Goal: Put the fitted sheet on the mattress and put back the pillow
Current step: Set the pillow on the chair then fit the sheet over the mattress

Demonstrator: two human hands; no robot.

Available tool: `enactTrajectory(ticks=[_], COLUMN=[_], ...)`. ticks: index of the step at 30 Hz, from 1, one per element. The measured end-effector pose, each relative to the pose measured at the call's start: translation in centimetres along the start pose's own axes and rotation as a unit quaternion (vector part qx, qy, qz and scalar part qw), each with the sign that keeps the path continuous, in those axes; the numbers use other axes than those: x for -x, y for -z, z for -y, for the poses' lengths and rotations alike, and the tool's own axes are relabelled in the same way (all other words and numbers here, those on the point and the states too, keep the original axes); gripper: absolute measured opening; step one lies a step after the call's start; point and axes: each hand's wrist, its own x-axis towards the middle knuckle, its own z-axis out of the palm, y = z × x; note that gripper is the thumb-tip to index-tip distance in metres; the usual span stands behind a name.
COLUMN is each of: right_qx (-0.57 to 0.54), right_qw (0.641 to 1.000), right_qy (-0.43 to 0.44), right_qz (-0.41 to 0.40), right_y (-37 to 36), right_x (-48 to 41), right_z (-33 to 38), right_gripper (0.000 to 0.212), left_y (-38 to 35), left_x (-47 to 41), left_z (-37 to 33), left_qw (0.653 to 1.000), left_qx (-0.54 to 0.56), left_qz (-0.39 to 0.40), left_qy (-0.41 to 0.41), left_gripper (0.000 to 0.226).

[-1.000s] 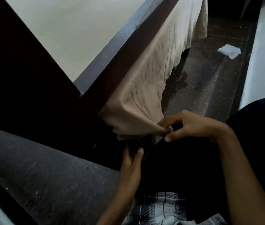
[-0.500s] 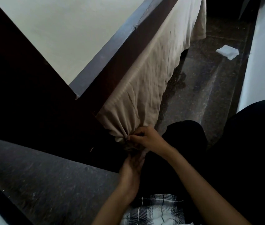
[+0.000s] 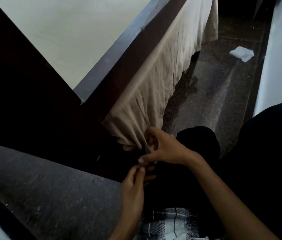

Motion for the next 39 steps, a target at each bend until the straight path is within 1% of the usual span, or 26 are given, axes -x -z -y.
enactTrajectory(ticks=[1,2,3,4,5,7,8,10,12,14,16,17,19,20,22,25,27,29,31,33,35,37,39], right_qx=[-0.021,-0.043,-0.077,-0.127,-0.193,-0.283,-0.287,-0.269,-0.266,-0.287,-0.304,-0.301,-0.273,-0.262,-0.269,-0.230,-0.198,-0.176,-0.149,-0.126,-0.116,-0.155,-0.230], right_qw=[0.998,0.993,0.988,0.982,0.974,0.955,0.955,0.961,0.960,0.949,0.935,0.933,0.940,0.945,0.952,0.972,0.979,0.981,0.984,0.987,0.990,0.987,0.971], right_qy=[0.046,0.088,0.108,0.099,0.078,0.039,0.031,0.022,0.021,0.027,0.034,0.037,0.043,0.043,0.036,0.034,0.031,0.028,0.026,0.019,0.010,-0.014,-0.061], right_qz=[-0.032,-0.061,-0.084,-0.094,-0.095,-0.084,-0.074,-0.064,-0.079,-0.126,-0.178,-0.194,-0.202,-0.190,-0.139,-0.030,0.025,0.070,0.095,0.096,0.075,0.048,0.032], right_y=[0.0,0.3,0.8,1.8,2.8,4.3,4.4,3.7,3.0,3.1,3.5,3.5,3.4,3.3,3.4,3.5,3.1,2.4,1.5,0.7,-0.2,-1.4,-2.7], right_x=[-0.1,-0.1,-0.2,0.0,0.3,0.8,0.9,0.8,0.4,0.1,0.1,0.1,0.1,0.1,0.4,0.6,0.5,0.3,0.2,0.0,-0.4,-0.9,-1.1], right_z=[0.4,0.6,0.6,0.6,0.5,0.0,0.1,0.1,0.2,0.0,-0.2,-0.2,0.0,0.0,0.3,-0.1,-0.5,-0.7,-0.9,-1.1,-1.2,-1.3,-1.4], right_gripper=[0.036,0.027,0.017,0.009,0.006,0.010,0.016,0.024,0.026,0.027,0.028,0.028,0.026,0.022,0.014,0.018,0.013,0.011,0.017,0.018,0.018,0.022,0.026], left_y=[0.0,-0.1,-0.3,-0.6,-1.1,-2.2,-2.8,-4.1,-4.7,-4.3,-3.0,-2.4,-1.8,-1.8,-2.0,-2.2,-1.9,-1.7,-1.3,-0.7,-0.1,0.5,0.7], left_x=[0.2,0.3,0.3,0.2,0.2,-0.3,-0.9,-2.4,-3.5,-3.9,-3.8,-3.9,-4.4,-4.6,-4.8,-4.8,-4.9,-5.2,-5.0,-4.0,-2.4,-0.7,0.5], left_z=[-0.2,-0.5,-0.8,-1.2,-1.6,-2.3,-2.5,-2.6,-1.9,-0.3,1.6,2.3,2.9,3.0,2.9,2.8,2.7,2.5,2.1,1.5,1.2,1.0,0.7], left_qw=[1.000,0.999,0.998,0.997,0.997,0.997,0.995,0.989,0.982,0.985,0.987,0.986,0.986,0.986,0.986,0.983,0.979,0.971,0.964,0.972,0.988,0.996,0.996], left_qx=[0.007,0.014,0.018,0.024,0.032,0.063,0.083,0.115,0.128,0.078,0.025,0.008,-0.022,-0.027,-0.024,0.014,0.036,0.064,0.093,0.072,-0.003,-0.052,-0.088], left_qz=[-0.011,-0.026,-0.043,-0.055,-0.059,-0.051,-0.055,-0.090,-0.132,-0.146,-0.136,-0.129,-0.109,-0.108,-0.110,-0.092,-0.072,-0.055,-0.033,-0.013,-0.008,-0.017,-0.032], left_qy=[-0.016,-0.031,-0.041,-0.044,-0.039,-0.009,0.007,0.024,0.030,0.049,0.084,0.103,0.123,0.127,0.127,0.159,0.189,0.225,0.248,0.221,0.152,0.072,0.004], left_gripper=[0.024,0.023,0.023,0.021,0.018,0.017,0.018,0.021,0.025,0.031,0.033,0.034,0.036,0.037,0.039,0.041,0.042,0.038,0.034,0.030,0.024,0.024,0.027])
